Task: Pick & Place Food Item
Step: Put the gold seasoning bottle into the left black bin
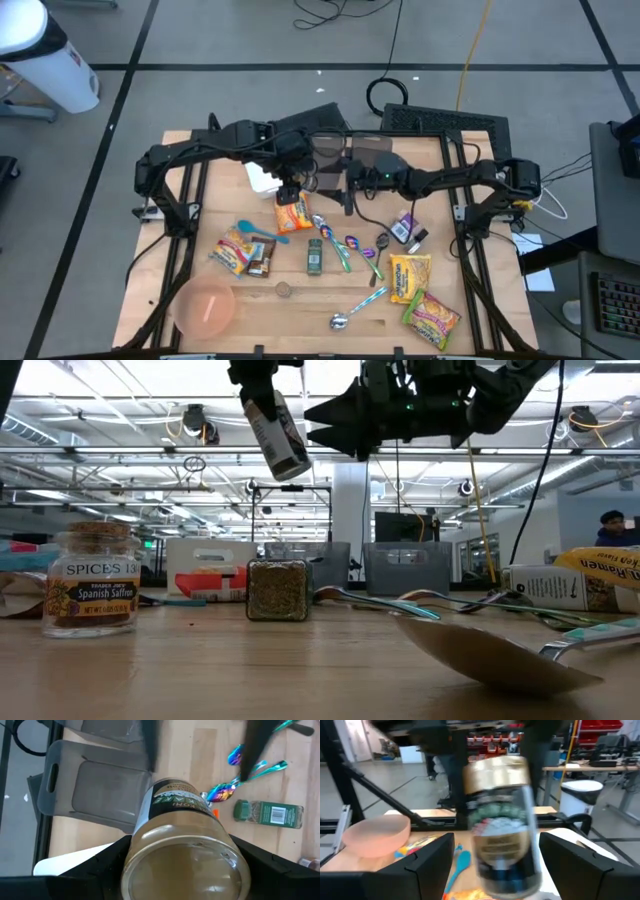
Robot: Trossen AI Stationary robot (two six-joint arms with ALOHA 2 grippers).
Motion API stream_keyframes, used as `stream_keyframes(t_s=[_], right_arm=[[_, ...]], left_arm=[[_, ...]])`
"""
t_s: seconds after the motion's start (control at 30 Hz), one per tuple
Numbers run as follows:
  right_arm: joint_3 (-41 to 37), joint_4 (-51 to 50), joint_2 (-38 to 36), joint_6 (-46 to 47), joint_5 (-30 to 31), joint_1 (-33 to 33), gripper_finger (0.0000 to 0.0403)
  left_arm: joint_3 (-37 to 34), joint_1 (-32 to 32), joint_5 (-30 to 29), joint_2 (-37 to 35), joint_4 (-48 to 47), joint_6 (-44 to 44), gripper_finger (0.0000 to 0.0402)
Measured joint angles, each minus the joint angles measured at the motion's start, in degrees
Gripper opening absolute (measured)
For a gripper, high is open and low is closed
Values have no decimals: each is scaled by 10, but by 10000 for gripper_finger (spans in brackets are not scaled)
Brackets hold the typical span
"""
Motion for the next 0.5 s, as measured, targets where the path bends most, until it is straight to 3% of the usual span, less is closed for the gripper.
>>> stream_keyframes(t_s=[0.2, 0.5], right_arm=[[0, -1, 0, 4, -7, -6, 284], [0, 8, 1, -31, 0, -6, 283]], left_arm=[[0, -4, 1, 0, 40, 12, 279], [0, -4, 0, 0, 28, 8, 279]])
